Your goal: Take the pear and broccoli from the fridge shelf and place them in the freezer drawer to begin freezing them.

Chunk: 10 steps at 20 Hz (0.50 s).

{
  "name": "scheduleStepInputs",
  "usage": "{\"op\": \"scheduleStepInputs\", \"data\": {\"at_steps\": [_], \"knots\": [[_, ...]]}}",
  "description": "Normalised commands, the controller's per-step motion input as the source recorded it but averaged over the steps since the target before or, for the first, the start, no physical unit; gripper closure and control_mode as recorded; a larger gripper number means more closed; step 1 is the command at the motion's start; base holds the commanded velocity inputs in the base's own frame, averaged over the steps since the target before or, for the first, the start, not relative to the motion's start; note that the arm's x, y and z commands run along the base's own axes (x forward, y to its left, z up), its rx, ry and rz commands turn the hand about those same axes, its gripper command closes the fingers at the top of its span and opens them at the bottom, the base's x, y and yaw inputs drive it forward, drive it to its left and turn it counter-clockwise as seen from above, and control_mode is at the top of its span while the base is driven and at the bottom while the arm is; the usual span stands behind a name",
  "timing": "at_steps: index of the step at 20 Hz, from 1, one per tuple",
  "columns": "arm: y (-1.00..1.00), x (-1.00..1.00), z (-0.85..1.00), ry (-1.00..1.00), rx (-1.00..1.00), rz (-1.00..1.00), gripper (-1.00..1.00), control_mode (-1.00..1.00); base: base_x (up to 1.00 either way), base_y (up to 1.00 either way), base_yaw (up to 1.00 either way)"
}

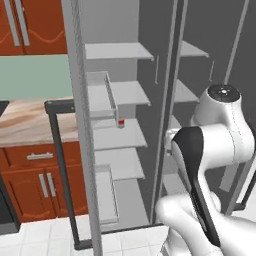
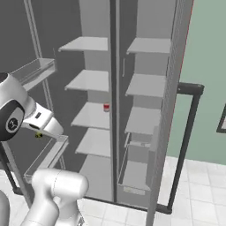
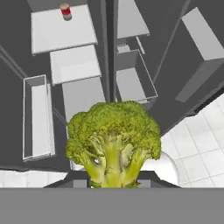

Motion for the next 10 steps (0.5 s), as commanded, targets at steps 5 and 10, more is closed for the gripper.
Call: {"op": "scheduleStepInputs", "data": {"at_steps": [5,10], "knots": [[0.0,0.0,0.0,0.0,0.0,0.0,1.0,1.0,-0.16,0.0,-0.34],[0.0,0.0,0.0,0.0,0.0,0.0,1.0,1.0,-0.01,0.14,-0.44]]}}
